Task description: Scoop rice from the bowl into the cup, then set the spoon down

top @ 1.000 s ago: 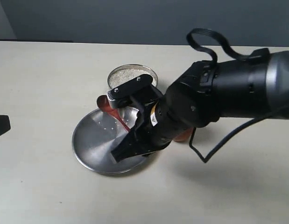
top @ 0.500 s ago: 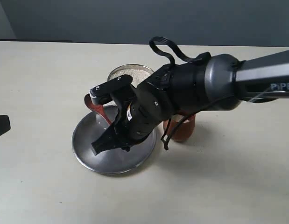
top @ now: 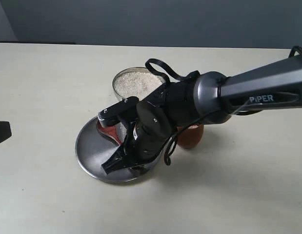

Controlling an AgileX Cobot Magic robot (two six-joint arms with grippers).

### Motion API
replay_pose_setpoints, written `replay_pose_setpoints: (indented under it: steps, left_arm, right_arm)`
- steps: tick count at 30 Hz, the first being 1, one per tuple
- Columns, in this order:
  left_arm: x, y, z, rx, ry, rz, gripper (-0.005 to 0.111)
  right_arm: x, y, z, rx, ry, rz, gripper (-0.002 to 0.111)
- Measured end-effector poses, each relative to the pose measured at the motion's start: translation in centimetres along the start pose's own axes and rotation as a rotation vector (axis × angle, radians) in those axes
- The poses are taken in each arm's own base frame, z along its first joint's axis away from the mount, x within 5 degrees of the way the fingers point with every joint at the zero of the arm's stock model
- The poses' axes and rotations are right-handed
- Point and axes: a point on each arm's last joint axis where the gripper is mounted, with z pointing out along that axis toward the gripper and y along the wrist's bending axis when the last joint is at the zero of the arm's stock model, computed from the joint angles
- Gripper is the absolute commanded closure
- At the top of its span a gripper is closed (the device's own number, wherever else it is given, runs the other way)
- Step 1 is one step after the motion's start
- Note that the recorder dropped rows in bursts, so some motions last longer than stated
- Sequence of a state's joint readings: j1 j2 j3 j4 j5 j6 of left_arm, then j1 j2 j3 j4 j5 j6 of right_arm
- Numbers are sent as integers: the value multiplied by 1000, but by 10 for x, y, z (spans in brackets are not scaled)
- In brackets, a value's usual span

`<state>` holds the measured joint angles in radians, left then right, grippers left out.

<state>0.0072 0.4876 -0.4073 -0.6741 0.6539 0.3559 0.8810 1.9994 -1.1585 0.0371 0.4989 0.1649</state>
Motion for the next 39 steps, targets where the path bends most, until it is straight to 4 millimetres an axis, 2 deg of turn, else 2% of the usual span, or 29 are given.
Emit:
replay_pose_setpoints:
  steps: [1,3,4,8,11,13,15,16,20,22,23,26,27,28,30,36,39]
  left_arm:
    - [0,0,0,0,0,0,106]
    - [0,0,0,1,0,-1,106]
    - [0,0,0,1,0,-1,106]
    - [0,0,0,2,-1,-3,106]
    - [0,0,0,2,-1,-3,106]
    - [0,0,0,2,-1,-3,106]
    - [0,0,0,2,-1,-3,106]
    - [0,0,0,2,-1,-3,106]
    - [0,0,0,2,-1,-3,106]
    - [0,0,0,2,-1,-3,106]
    - [0,0,0,2,-1,-3,106]
    - [0,0,0,0,0,0,106]
    - [0,0,0,-1,0,2,106]
    - [0,0,0,-1,0,2,106]
    - [0,0,0,-1,0,3,106]
    - [0,0,0,-1,0,5,106]
    - [0,0,0,-1,0,5,106]
  right_arm:
    - [-1,0,0,0,-2,-2,85]
    - [0,0,0,2,0,-3,68]
    - [0,0,0,2,0,-3,65]
    - [-3,0,-3,1,-13,-12,65]
    - [-10,1,-24,-1,-79,-36,65]
    - [-16,2,-51,0,-151,-59,71]
    - [-16,1,-73,16,-176,-86,103]
    - [-15,-1,-86,34,-181,-107,108]
    - [-7,-9,-119,119,-155,-177,108]
    - [0,-15,-142,176,-148,-208,108]
    - [5,-19,-160,213,-155,-213,108]
    - [14,-27,-199,279,-230,-187,108]
    - [20,-32,-219,317,-294,-152,108]
    - [25,-35,-228,341,-327,-135,108]
    - [54,-49,-257,427,-439,-73,108]
    - [127,-71,-281,485,-649,-6,108]
    - [155,-79,-281,503,-722,27,108]
